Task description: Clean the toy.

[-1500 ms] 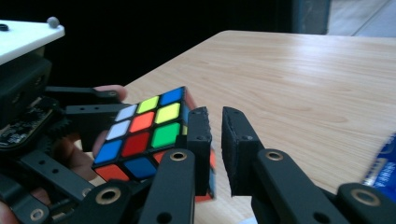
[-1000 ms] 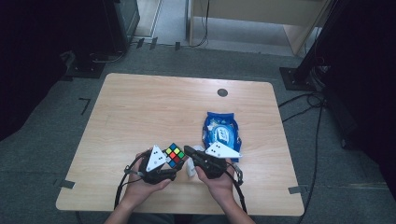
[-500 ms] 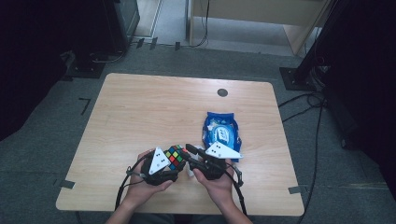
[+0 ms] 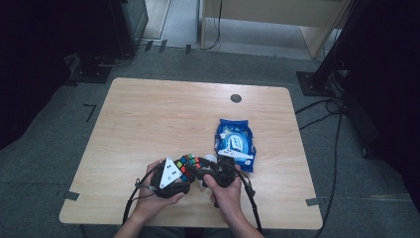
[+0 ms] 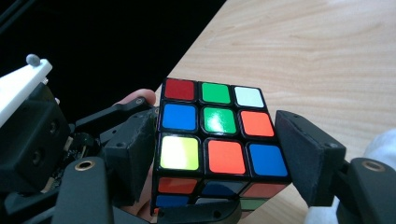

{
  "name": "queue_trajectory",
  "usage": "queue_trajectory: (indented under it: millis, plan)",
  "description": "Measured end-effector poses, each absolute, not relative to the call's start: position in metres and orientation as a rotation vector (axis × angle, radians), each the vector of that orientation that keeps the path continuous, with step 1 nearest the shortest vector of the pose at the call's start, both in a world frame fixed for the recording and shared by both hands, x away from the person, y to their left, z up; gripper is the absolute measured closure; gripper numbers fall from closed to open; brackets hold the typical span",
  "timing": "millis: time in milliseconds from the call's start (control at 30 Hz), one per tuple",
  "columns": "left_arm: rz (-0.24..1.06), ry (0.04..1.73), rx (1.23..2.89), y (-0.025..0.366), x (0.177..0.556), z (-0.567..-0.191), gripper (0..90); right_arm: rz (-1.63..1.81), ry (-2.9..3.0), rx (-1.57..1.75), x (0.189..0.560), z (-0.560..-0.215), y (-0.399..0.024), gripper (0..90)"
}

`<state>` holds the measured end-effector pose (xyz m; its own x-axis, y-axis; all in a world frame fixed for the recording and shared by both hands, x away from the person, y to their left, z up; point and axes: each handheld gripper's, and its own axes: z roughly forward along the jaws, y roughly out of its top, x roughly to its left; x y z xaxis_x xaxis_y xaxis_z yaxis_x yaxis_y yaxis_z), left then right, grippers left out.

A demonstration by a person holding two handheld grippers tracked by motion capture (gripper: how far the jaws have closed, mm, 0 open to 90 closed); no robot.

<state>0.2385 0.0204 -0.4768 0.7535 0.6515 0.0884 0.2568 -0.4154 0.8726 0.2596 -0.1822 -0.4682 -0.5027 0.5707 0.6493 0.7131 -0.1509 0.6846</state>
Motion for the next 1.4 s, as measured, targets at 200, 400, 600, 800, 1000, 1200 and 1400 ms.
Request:
queue_trajectory:
  millis: [200, 400, 600, 800, 1000, 1200, 1400]
  plan:
    - [0.539, 0.669, 1.998, 0.019, 0.237, -0.478, 34.0, -1.692, -1.915, -1.517, 0.262, -0.470, -0.184, 31.0]
    - [0.538, 0.660, 1.997, 0.018, 0.237, -0.478, 33.9, -1.655, -1.902, -1.505, 0.261, -0.472, -0.181, 34.0]
    - [0.505, 0.697, 2.006, 0.016, 0.239, -0.478, 33.0, -1.697, -2.111, -1.528, 0.252, -0.465, -0.173, 34.3]
    - [0.503, 0.692, 2.002, 0.016, 0.239, -0.477, 32.3, -1.763, -2.405, -1.457, 0.237, -0.455, -0.159, 34.2]
    - [0.506, 0.698, 1.971, 0.024, 0.241, -0.476, 33.9, -1.824, -2.361, -1.361, 0.241, -0.453, -0.164, 27.8]
    - [0.529, 0.771, 1.959, 0.047, 0.252, -0.478, 34.0, -1.995, -2.239, -1.372, 0.246, -0.441, -0.201, 28.6]
    - [0.536, 0.812, 1.952, 0.061, 0.257, -0.479, 34.0, -1.762, -2.576, -1.302, 0.256, -0.471, -0.199, 41.4]
